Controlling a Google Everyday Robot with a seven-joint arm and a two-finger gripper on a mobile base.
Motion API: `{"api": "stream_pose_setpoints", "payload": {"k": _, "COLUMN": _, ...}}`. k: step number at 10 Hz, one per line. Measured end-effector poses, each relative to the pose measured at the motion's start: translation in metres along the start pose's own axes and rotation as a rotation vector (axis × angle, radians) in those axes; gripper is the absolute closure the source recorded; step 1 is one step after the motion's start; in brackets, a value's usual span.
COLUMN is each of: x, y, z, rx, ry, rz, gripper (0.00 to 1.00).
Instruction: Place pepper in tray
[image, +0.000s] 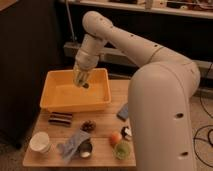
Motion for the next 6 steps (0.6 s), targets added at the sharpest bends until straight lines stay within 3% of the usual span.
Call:
{"api": "stream_pose_setpoints", "payload": {"k": 2, "x": -0.014, "y": -0.014, "z": 0.009, "rx": -0.058, "ry": 0.011, "rz": -0.01, "gripper": 0.61}}
{"api": "stream_pose_setpoints", "payload": {"k": 4, "x": -0.028, "y": -0.031, "z": 0.022, "rx": -0.155, "ry": 0.021, "rz": -0.031, "gripper": 0.39}}
{"api": "stream_pose_setpoints", "payload": {"k": 6, "x": -0.037, "y": -0.041, "z": 0.034, "rx": -0.211, "ry": 0.029, "rz": -0.053, "gripper": 0.23}}
